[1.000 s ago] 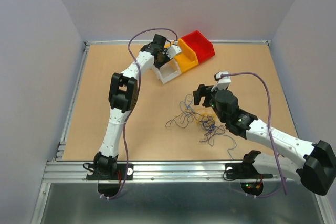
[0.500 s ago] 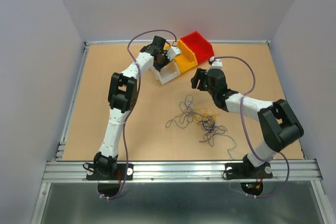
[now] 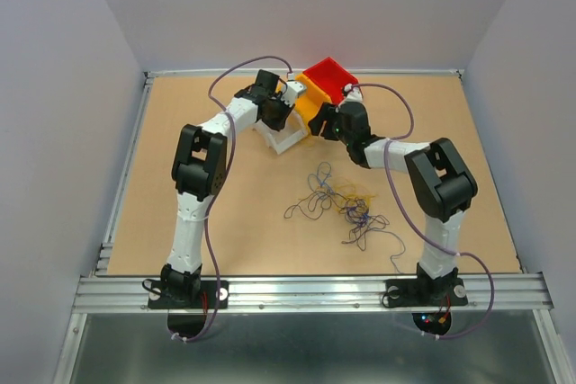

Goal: Untangle the cables

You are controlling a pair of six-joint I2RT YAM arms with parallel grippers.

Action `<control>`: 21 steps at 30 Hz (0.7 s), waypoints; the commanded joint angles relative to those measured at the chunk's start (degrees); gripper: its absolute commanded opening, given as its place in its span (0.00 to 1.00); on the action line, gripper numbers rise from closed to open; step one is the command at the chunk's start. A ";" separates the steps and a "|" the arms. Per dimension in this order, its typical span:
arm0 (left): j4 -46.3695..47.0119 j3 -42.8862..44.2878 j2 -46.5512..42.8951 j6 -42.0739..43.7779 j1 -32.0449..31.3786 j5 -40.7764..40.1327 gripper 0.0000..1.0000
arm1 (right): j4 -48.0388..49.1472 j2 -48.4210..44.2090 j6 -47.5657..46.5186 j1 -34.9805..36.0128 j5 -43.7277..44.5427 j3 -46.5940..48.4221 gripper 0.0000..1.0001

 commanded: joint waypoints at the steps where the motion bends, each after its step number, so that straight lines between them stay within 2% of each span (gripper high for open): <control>1: 1.55 2.27 -2.92 -3.75 0.04 1.68 0.00 | 3.60 1.30 2.40 0.00 -4.28 3.59 0.68; 6: 3.48 1.04 -3.62 -5.34 -0.22 1.25 0.00 | 6.93 2.53 2.93 0.08 -9.04 0.69 0.77; 13: 4.10 2.00 -3.10 -5.52 -0.22 -0.95 0.00 | 8.87 4.73 3.99 0.09 -12.29 -0.20 0.77; 21: 5.85 0.25 -3.18 -5.87 -0.31 -2.09 0.00 | 7.21 6.40 6.80 1.14 -10.46 -0.72 0.77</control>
